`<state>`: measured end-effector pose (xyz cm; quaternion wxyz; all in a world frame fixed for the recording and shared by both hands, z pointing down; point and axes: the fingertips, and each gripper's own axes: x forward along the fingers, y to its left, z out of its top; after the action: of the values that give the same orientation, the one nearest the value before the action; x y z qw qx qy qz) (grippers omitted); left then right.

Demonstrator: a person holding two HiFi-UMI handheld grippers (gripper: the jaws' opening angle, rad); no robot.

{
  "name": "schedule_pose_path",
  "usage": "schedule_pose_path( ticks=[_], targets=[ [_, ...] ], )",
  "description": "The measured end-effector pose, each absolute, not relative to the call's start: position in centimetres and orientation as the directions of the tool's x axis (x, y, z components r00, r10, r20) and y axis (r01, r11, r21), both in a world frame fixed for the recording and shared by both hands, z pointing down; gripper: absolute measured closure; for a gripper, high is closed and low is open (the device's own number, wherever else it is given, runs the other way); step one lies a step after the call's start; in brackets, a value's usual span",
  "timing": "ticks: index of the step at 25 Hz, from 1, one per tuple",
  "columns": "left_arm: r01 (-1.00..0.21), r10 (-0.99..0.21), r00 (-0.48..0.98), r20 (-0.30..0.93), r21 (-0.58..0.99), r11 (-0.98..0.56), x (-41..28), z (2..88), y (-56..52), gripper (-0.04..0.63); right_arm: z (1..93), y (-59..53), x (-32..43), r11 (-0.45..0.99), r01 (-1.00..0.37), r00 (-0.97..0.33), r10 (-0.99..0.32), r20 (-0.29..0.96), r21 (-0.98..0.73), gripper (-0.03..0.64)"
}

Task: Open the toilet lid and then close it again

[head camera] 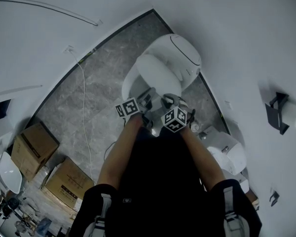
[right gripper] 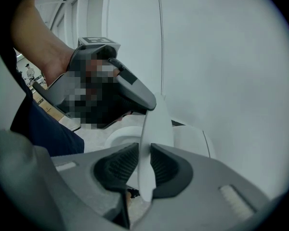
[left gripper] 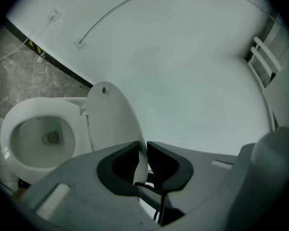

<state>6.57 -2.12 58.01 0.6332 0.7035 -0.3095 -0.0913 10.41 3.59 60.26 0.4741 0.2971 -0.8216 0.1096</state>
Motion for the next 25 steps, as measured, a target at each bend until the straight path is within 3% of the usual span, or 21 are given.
schedule_pose_path(
  ticks=[8,16,25],
  targets=[
    [-0.344,-0.505,0.823,0.26,0.936,-0.077,7.3,57.2,-2.8,0.543,59.8,2.8,11.2,0.776,-0.623,-0.363,-0.399,0.842,0.098,0.541],
    [-0.325,-0.549,0.806,0.223,0.941,-0.095,5.1,55.9,-3.5,0.545,59.5,2.2,11.9,0.767,-0.631,-0.346,-0.416,0.841,0.12,0.543],
    [-0.451,-0.551,0.785,0.283,0.87,-0.197,1.3,55.2,-1.6,0.578,58.7,0.8,13.8,0.721,-0.682,-0.333,-0.453,0.827,0.121,0.553]
  ],
)
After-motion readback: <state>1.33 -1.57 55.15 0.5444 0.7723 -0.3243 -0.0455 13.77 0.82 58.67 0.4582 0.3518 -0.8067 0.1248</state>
